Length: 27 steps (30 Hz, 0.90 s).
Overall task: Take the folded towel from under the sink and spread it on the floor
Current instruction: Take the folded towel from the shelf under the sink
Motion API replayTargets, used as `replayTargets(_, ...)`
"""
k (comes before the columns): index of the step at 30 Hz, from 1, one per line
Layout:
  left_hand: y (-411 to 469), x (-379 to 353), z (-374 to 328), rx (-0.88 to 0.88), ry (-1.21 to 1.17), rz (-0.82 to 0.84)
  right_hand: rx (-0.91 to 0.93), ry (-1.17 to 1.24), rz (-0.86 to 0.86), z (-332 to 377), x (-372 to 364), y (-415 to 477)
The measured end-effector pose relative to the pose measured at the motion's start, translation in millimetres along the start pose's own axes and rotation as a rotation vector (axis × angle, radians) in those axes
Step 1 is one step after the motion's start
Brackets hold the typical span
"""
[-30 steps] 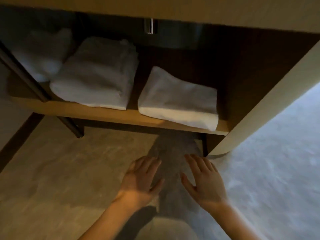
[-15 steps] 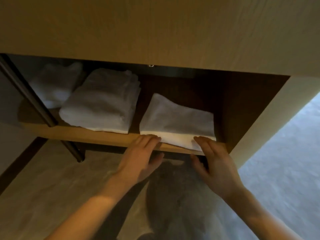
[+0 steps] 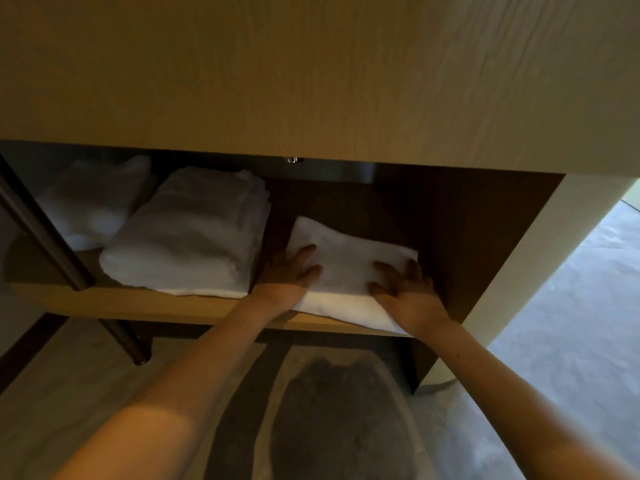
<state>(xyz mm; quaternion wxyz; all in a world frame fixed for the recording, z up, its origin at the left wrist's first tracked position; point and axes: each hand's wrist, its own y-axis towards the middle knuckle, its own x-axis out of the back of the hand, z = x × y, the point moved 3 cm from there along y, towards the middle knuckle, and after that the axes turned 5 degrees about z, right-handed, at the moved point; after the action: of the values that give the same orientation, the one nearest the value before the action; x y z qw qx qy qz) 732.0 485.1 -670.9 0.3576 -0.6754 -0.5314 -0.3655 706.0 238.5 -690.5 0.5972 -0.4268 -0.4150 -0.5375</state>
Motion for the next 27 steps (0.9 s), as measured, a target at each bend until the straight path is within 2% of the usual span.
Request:
replayTargets(7,-5.9,-5.9,0.6,0.058,-0.085,0.051,-0.049,0.091,0.088,-4.0,-3.5,-12.5)
replayTargets(15,-60.7,-13.8,15.5,0.005,-0.298,-0.014,-0.022,0.094,-0.043,5.8,-7.6,-65.2)
replayTargets(19,-89.6,-27.9,17.0,0.05,-0.508,-0.036,-0.028,0.306,-0.06,2.3,-19.6,-89.3)
replayTargets(22,-104.6,-32.1,16.9,0.001,-0.591,-0.073,-0.031,0.475,-0.044,0.8,-19.9,-102.1)
replayTargets(25,-114.6,-31.9,19.3,-0.006,-0.684,-0.019,0.005,0.58,-0.101,-1.3,-14.3,-111.9)
replayTargets(27,-118.9,-31.9,22.7,-0.005,-0.723,0.005,0.015,0.66,-0.049,-3.3,-14.3,-116.3)
